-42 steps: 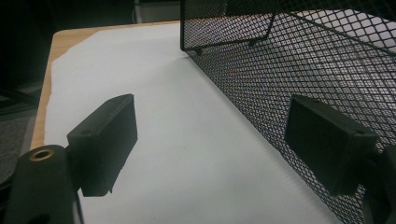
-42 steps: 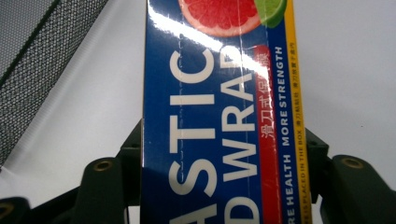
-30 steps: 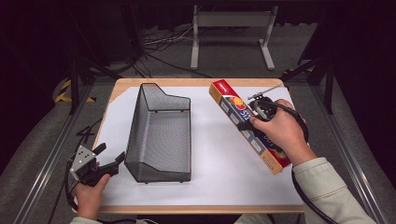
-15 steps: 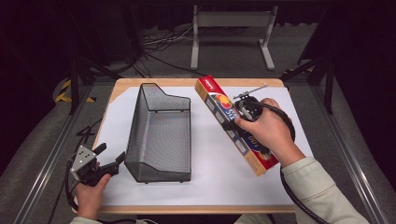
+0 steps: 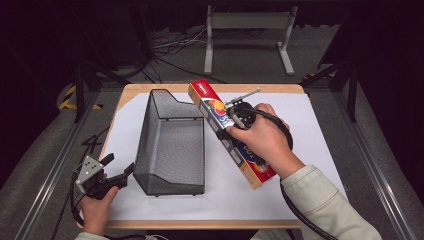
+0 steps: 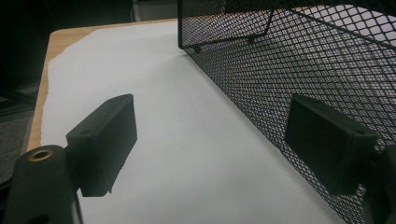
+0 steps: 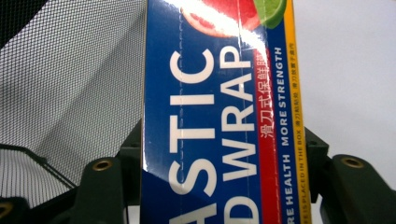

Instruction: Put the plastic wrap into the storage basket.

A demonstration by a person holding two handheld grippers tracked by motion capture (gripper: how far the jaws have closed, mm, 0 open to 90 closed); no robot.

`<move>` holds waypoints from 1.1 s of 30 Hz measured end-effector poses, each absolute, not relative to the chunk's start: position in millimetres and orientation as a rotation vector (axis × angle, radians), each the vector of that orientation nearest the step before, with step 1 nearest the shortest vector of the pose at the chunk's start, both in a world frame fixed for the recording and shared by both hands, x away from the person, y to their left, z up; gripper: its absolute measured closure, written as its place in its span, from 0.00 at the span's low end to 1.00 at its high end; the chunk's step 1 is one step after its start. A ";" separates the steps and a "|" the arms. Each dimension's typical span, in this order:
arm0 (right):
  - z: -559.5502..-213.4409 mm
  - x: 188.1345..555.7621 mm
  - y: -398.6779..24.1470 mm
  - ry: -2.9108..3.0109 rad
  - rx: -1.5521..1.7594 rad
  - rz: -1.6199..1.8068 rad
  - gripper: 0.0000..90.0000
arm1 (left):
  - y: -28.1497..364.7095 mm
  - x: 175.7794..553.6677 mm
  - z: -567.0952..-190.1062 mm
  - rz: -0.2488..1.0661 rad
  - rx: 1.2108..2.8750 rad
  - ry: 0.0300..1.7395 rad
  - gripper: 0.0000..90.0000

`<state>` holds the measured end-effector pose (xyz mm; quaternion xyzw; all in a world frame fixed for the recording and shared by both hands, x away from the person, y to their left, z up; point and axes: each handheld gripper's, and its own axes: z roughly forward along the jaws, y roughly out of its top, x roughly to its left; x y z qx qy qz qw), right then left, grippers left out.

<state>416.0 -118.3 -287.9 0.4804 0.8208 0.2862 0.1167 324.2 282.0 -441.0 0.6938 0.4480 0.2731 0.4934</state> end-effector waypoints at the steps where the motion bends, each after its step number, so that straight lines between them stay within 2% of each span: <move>1: -287.3 416.1 -115.1 2.397 1.403 0.832 0.44 | 282.0 324.2 -441.2 0.663 1.683 1.087 0.20; 33: -294.1 423.0 -37.2 2.435 1.455 0.901 0.44 | 281.6 324.8 -441.7 0.651 1.683 1.081 0.20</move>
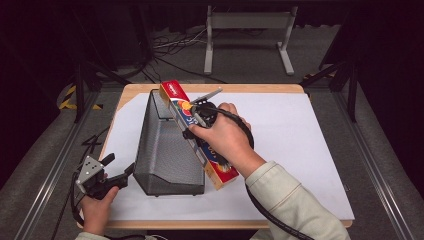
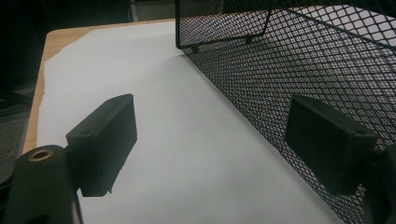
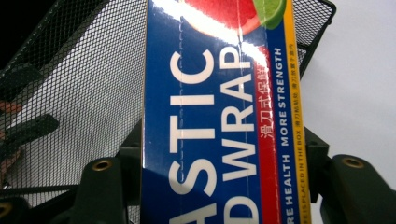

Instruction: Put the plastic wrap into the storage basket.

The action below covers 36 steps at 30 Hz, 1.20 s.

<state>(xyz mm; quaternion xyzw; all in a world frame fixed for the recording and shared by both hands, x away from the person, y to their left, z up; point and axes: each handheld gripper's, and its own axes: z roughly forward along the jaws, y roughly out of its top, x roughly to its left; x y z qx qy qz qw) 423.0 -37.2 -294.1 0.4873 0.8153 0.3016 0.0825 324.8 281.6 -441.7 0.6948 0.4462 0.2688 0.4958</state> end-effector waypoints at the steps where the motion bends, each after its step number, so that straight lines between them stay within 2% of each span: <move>1: -294.6 422.6 -34.6 2.432 1.462 0.896 0.44 | 281.6 324.9 -441.8 0.651 1.683 1.081 0.20; 23: -335.6 425.6 -6.6 2.444 1.471 0.797 0.44 | 278.5 326.5 -443.1 0.647 1.695 1.074 0.20; 36: -342.9 430.9 2.3 2.468 1.511 0.683 0.43 | 278.1 327.4 -443.5 0.644 1.700 1.070 0.20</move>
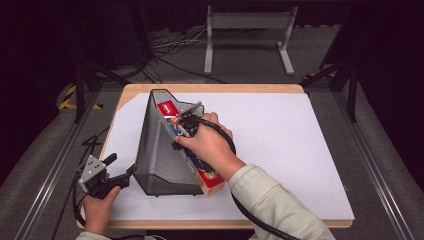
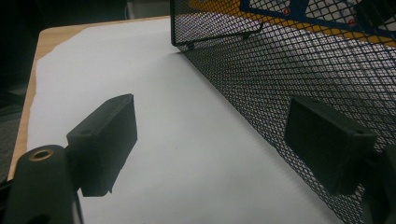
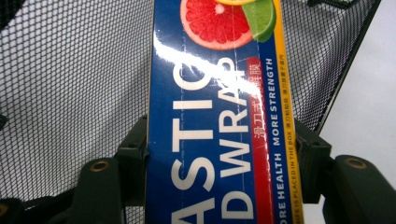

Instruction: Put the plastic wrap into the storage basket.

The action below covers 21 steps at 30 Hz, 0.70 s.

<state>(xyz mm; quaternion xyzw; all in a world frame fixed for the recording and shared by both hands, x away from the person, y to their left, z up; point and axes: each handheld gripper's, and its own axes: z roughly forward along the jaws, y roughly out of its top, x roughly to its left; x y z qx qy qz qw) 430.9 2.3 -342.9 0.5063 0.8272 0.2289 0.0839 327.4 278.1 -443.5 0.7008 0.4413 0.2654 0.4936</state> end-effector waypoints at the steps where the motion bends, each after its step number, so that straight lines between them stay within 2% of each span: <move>1: -343.2 431.5 3.0 2.472 1.512 0.675 0.43 | 278.0 327.4 -443.4 0.643 1.701 1.070 0.20; 21: -349.8 440.8 9.7 2.525 1.525 0.596 0.41 | 278.4 327.7 -444.2 0.645 1.698 1.077 0.20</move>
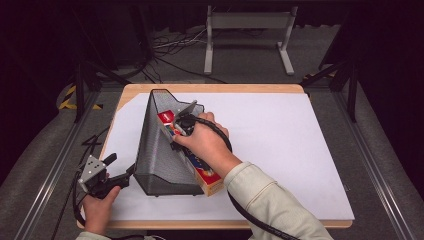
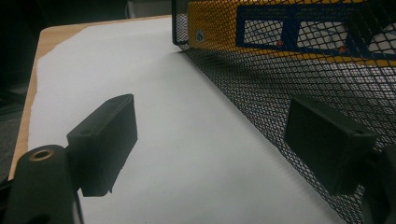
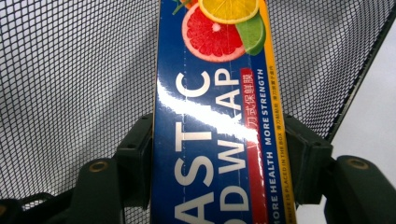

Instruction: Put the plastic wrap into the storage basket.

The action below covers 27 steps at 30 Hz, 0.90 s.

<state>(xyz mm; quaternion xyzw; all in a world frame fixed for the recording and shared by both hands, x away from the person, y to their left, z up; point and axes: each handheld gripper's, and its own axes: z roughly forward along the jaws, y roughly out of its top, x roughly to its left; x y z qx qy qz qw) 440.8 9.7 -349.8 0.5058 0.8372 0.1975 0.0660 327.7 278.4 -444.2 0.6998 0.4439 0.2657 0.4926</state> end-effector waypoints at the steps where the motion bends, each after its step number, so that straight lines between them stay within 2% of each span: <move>1: -348.9 440.6 9.9 2.528 1.529 0.609 0.36 | 278.2 327.6 -444.3 0.646 1.697 1.077 0.20; 3: -344.3 439.2 11.1 2.534 1.533 0.673 0.26 | 278.0 327.8 -444.4 0.646 1.699 1.078 0.20; 4: -342.7 438.0 11.8 2.537 1.513 0.669 0.25 | 277.9 328.0 -444.4 0.644 1.701 1.079 0.20; 24: -311.6 427.1 6.4 2.550 1.318 0.836 0.18 | 279.6 327.2 -444.8 0.648 1.698 1.083 0.20; 27: -304.9 423.5 0.3 2.509 1.244 0.976 0.18 | 279.6 328.2 -444.8 0.649 1.696 1.086 0.20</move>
